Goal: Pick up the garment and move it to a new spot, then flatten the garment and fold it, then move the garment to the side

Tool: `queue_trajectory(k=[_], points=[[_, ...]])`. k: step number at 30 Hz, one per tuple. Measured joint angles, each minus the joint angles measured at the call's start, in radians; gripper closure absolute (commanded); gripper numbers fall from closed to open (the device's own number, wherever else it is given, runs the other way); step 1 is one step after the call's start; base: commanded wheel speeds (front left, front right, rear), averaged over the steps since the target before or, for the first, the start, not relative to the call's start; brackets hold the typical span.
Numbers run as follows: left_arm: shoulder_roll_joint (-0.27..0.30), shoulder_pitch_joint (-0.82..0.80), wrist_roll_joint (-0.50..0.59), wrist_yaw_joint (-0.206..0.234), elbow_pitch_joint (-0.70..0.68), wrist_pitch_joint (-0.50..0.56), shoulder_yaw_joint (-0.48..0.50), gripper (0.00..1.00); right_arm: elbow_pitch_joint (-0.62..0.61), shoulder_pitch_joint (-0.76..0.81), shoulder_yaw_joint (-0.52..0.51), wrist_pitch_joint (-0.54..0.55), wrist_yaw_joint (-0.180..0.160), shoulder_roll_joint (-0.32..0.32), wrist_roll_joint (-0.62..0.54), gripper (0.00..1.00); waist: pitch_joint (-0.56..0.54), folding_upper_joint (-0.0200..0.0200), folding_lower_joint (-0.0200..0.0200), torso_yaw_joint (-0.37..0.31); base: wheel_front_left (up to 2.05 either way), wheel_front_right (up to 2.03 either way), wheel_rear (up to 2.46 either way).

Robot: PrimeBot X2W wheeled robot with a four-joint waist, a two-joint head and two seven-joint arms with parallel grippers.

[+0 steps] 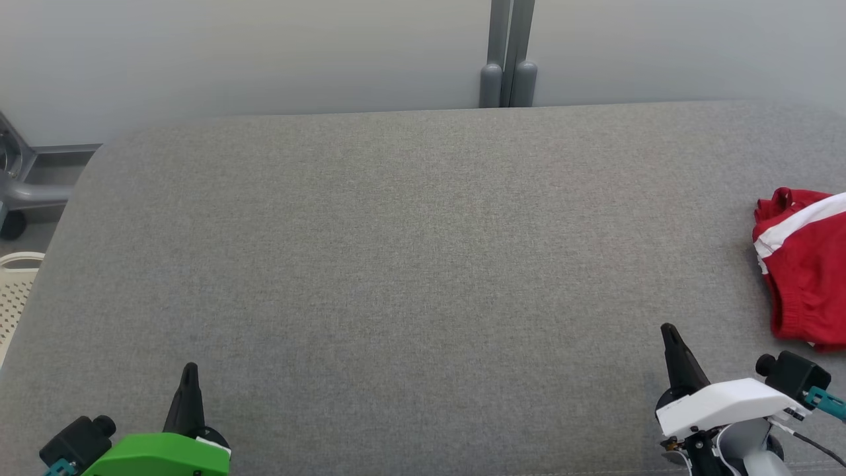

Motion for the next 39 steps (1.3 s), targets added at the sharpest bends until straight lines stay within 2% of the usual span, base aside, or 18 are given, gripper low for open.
queue_trajectory(k=[30, 31, 39], points=[[-0.013, -0.027, -0.326, -0.017, -0.042, 0.102, 0.050, 1.00, -0.057, 0.007, -0.027, 0.064, -0.001, -0.002, 0.380, 1.00, -0.005, 0.0000, 0.0000, -0.002, 0.00, 0.00, 0.00], [-0.015, -0.030, -0.357, -0.018, -0.047, 0.113, 0.055, 1.00, -0.064, 0.008, -0.030, 0.070, -0.001, -0.002, 0.424, 1.00, -0.006, 0.0000, 0.0000, -0.003, 0.00, 0.00, 0.00], [-0.018, -0.034, -0.428, -0.024, -0.055, 0.136, 0.065, 1.00, -0.076, 0.008, -0.036, 0.082, -0.001, -0.002, 0.501, 1.00, -0.008, 0.0000, 0.0000, -0.003, 0.00, 0.00, 0.00]])
